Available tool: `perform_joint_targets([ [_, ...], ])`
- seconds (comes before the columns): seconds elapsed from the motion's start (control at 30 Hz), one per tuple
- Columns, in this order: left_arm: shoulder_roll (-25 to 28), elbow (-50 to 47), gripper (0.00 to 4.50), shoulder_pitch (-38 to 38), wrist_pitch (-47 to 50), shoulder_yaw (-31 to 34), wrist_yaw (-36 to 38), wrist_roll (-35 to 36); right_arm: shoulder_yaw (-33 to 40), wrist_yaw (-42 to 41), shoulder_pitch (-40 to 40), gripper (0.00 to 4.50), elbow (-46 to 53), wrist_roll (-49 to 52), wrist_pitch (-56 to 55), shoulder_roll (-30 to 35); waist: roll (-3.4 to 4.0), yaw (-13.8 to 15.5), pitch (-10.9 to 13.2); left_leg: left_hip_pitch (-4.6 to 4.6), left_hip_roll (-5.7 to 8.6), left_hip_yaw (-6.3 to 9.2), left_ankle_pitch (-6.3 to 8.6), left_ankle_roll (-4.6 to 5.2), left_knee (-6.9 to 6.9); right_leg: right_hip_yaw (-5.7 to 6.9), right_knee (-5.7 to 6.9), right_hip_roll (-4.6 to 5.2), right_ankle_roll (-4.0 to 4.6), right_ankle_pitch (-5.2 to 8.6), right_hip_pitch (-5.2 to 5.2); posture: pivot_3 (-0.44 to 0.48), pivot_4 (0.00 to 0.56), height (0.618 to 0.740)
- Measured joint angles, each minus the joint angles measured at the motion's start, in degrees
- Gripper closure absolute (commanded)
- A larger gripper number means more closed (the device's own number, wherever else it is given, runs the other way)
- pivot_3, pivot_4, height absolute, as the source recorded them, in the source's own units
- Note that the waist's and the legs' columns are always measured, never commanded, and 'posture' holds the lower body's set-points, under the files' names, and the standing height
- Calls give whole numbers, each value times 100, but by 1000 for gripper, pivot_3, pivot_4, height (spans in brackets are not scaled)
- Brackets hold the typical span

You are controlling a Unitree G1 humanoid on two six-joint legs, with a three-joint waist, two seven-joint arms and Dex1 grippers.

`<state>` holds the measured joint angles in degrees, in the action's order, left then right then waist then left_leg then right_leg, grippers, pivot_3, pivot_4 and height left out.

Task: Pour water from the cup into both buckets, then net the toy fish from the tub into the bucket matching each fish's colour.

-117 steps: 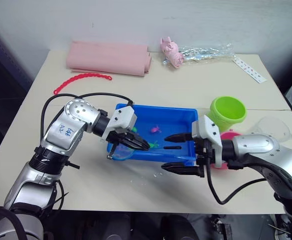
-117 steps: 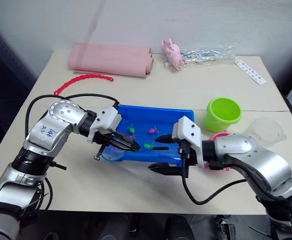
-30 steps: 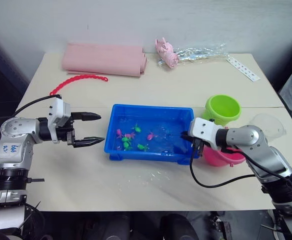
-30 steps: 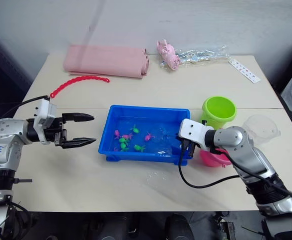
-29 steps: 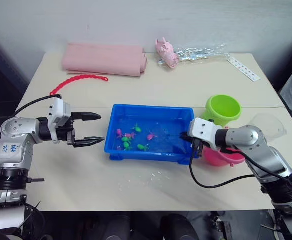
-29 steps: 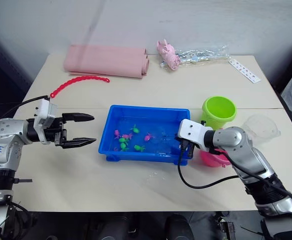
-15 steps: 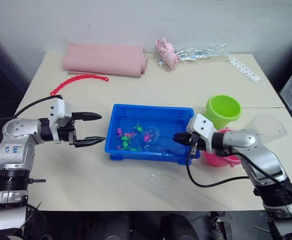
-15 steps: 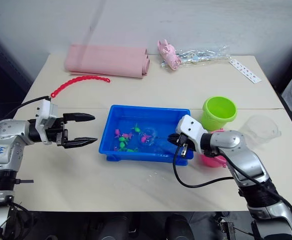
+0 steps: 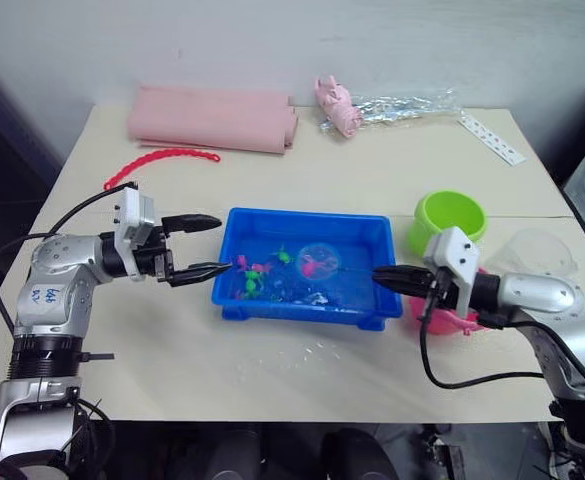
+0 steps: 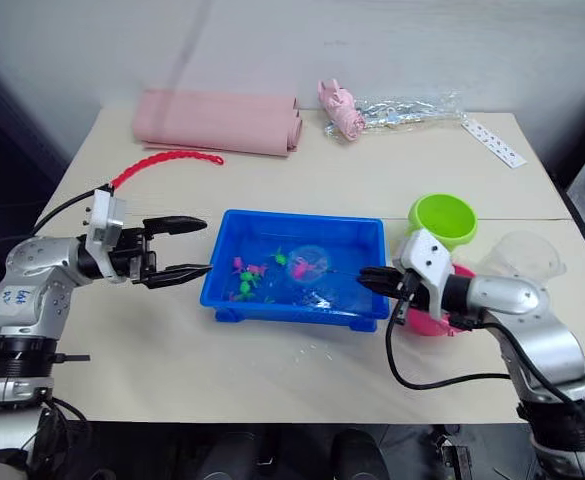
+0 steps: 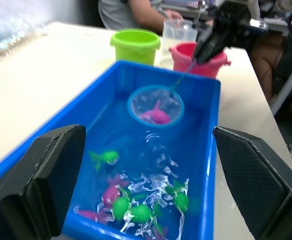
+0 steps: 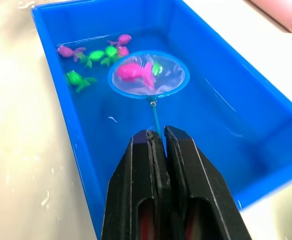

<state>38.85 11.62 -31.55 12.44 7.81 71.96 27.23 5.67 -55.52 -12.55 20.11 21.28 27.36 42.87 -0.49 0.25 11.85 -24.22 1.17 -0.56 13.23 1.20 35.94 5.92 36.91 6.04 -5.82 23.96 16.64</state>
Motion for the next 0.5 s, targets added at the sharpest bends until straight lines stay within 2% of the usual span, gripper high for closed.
perform_joint_targets([
  [0.23,-221,72,35,-243,10,-153,71,-3,650,2,576,4500,201,154,-447,44,0,9,0,1,-1,0,0,1,1,1,1,-2,0,0,-2,0,150,740],
  [0.5,-545,256,35,-478,119,-298,188,16,2398,-39,2067,4500,1112,1046,-360,62,-1,119,-1,1,-1,0,0,2,6,2,-2,-6,0,0,-9,0,150,740],
])
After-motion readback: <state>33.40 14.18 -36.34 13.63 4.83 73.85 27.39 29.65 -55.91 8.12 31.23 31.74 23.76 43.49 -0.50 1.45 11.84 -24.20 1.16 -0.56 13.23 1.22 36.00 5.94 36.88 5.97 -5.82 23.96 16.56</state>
